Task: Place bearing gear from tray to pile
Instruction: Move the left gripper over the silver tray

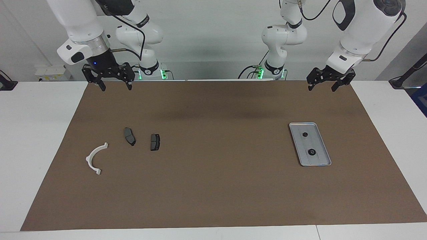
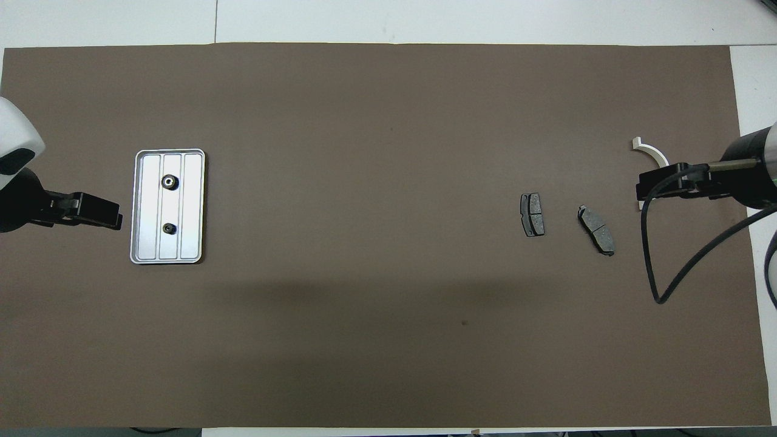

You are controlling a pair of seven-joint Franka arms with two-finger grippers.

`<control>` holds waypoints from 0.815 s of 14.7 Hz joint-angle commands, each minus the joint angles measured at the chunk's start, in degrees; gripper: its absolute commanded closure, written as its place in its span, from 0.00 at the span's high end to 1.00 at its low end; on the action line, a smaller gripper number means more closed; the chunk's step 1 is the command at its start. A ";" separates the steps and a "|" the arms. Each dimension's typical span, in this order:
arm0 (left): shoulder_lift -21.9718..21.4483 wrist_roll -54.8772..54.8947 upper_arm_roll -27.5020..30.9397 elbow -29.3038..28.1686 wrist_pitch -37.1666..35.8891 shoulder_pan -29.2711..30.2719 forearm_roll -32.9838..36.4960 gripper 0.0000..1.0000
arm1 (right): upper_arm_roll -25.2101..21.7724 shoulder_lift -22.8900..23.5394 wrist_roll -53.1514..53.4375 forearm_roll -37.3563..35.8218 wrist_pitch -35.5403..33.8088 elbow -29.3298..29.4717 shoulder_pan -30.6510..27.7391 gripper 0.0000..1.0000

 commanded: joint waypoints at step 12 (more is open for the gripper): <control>-5.93 2.48 0.62 -23.38 23.93 2.55 0.83 1.00 | 0.42 -0.75 -1.91 0.96 -0.57 -0.35 -0.88 1.00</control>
